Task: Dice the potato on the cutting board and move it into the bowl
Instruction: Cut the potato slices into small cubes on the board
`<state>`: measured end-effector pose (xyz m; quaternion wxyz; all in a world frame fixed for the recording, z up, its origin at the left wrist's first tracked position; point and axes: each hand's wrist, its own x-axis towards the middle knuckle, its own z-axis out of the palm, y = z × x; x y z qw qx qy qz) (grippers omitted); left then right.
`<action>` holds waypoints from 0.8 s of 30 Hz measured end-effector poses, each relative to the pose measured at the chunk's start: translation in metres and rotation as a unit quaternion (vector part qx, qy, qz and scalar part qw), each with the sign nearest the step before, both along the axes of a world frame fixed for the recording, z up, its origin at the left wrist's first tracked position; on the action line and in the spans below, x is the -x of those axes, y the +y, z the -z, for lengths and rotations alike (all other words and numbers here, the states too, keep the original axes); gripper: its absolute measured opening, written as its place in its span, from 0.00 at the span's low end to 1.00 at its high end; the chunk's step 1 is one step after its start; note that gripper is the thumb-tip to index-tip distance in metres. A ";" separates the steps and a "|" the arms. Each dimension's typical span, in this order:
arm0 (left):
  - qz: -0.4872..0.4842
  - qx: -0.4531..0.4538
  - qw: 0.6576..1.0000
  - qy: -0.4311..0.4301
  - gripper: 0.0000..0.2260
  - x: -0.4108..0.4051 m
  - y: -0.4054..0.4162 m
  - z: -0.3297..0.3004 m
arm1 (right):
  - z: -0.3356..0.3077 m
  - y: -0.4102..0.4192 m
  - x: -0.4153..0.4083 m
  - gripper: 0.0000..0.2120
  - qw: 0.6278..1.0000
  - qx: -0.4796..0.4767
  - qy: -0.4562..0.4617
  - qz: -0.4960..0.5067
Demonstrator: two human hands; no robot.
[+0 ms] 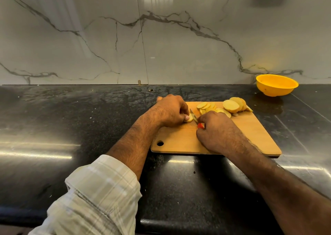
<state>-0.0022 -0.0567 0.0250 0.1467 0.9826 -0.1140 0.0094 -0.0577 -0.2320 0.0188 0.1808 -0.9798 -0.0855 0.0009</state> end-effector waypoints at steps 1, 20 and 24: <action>-0.001 0.004 1.000 0.004 0.08 0.000 0.000 0.000 | 0.000 0.001 0.000 0.19 1.000 0.000 0.001 0.001; 0.002 0.039 0.999 -0.009 0.11 -0.005 -0.001 0.011 | -0.007 0.007 0.005 0.20 1.000 0.026 0.007 0.007; 0.012 0.046 0.999 -0.001 0.12 -0.008 0.001 0.012 | -0.009 0.012 0.007 0.23 0.998 0.052 0.020 0.010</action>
